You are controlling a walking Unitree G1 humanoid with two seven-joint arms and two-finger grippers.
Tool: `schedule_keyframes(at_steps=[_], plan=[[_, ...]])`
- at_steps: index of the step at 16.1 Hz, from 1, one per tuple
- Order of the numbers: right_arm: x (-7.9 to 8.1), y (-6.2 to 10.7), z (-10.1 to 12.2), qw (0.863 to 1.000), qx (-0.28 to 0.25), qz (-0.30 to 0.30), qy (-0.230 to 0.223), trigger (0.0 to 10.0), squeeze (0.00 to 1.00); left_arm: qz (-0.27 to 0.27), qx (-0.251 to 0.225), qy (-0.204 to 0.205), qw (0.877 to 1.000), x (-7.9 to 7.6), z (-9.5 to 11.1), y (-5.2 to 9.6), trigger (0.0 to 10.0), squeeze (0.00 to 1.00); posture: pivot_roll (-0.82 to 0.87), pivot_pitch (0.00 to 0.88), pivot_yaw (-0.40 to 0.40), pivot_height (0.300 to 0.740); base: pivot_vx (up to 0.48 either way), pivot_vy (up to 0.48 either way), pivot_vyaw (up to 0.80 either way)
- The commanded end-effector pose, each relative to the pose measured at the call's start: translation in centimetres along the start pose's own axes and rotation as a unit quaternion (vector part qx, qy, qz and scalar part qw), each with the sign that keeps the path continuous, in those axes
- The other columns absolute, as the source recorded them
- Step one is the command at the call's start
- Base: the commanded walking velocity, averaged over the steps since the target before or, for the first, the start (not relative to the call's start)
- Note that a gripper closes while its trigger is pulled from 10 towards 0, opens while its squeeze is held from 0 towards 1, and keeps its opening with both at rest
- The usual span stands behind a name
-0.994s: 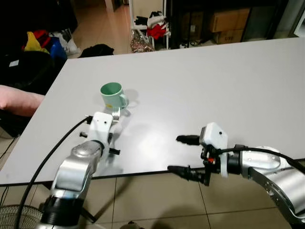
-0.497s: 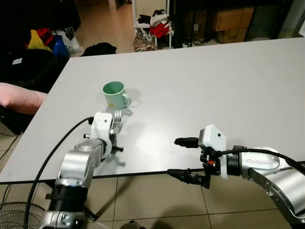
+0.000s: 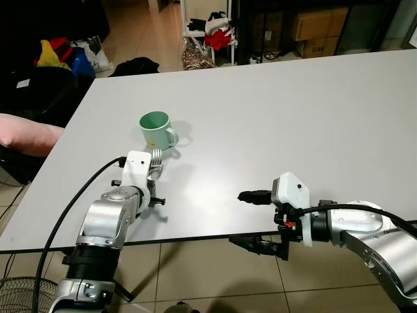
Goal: Setting the table
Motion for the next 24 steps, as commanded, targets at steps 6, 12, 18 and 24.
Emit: schedule_keyframes(at_steps=[6, 12, 18, 24], plan=[[0.6, -0.1, 0.5, 1.000, 0.003, 0.020, 0.015, 10.0, 0.00, 0.010, 0.024, -0.015, 1.000, 0.6, -0.9, -0.3, 10.0, 0.78, 0.00, 0.000, 0.135, 0.740, 0.000, 0.000, 0.00], [0.6, 0.0, 0.4, 1.000, 0.006, 0.025, 0.016, 10.0, 0.00, 0.012, 0.027, -0.018, 0.999, 0.8, -1.1, -0.1, 10.0, 0.76, 0.01, 0.000, 0.133, 0.740, 0.000, 0.000, 0.00], [0.3, 1.0, 1.3, 1.000, -0.019, 0.019, -0.001, 10.0, 0.00, -0.011, -0.098, -0.020, 0.995, 0.7, 3.4, 2.8, 10.0, 0.00, 0.01, 0.000, 0.120, 0.740, 0.000, 0.000, 0.00], [-1.2, 0.8, 2.6, 0.992, -0.097, -0.062, -0.041, 10.0, 0.00, 0.138, -0.218, -0.007, 0.966, 6.5, 5.8, 10.5, 10.0, 0.00, 0.01, 0.000, 0.090, 0.740, 0.000, 0.000, 0.00]])
Point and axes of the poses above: a point about 5 cm out from each wrist's last joint towards the gripper, its own y axis pointing back from the gripper into the wrist, its own z axis along the axis of the wrist's last joint, x = y × z, the point moved 6 cm from there along -y, pointing out of the wrist towards the gripper, and after that the axes turned 15 degrees about -y, right-handed, at the moved point
